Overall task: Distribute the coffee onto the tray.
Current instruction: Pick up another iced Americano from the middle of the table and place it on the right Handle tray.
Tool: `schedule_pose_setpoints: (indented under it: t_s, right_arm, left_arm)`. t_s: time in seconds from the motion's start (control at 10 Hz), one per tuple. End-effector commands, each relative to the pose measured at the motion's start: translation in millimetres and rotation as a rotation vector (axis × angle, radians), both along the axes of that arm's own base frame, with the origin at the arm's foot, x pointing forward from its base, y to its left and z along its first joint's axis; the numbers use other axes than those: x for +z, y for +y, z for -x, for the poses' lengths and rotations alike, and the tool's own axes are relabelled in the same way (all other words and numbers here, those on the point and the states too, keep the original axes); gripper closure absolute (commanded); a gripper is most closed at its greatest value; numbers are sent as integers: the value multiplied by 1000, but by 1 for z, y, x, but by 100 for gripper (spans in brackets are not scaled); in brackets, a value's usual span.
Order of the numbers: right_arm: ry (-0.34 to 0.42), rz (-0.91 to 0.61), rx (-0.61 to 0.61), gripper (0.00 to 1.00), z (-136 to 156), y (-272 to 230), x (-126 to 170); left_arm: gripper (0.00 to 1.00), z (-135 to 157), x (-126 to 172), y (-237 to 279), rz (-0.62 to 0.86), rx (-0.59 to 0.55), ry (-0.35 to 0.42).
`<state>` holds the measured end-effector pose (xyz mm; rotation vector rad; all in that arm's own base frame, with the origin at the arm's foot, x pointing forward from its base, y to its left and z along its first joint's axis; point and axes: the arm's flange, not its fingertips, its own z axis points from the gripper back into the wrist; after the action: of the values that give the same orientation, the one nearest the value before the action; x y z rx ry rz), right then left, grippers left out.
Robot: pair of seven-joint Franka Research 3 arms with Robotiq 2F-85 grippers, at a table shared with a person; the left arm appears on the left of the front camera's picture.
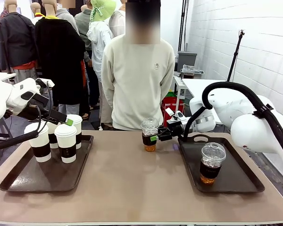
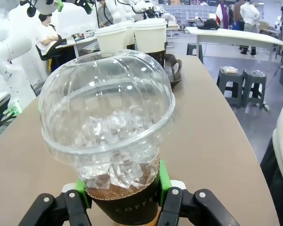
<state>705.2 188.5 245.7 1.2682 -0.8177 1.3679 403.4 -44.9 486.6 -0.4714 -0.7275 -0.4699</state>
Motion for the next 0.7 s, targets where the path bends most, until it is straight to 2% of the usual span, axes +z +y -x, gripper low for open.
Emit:
schedule_pose_setpoints:
  t_s: [0.0, 0.3, 0.6]
  right_arm:
    - [5, -28, 1, 38, -5, -1, 11]
    - [-35, -73, -48, 38, 0, -29, 51]
    - [-31, -96, -89, 38, 13, -72, 91]
  left_arm:
    - [0, -2, -2, 1, 15, -9, 1]
    - [0, -2, -2, 1, 15, -9, 1]
    - [0, -2, -2, 1, 15, -9, 1]
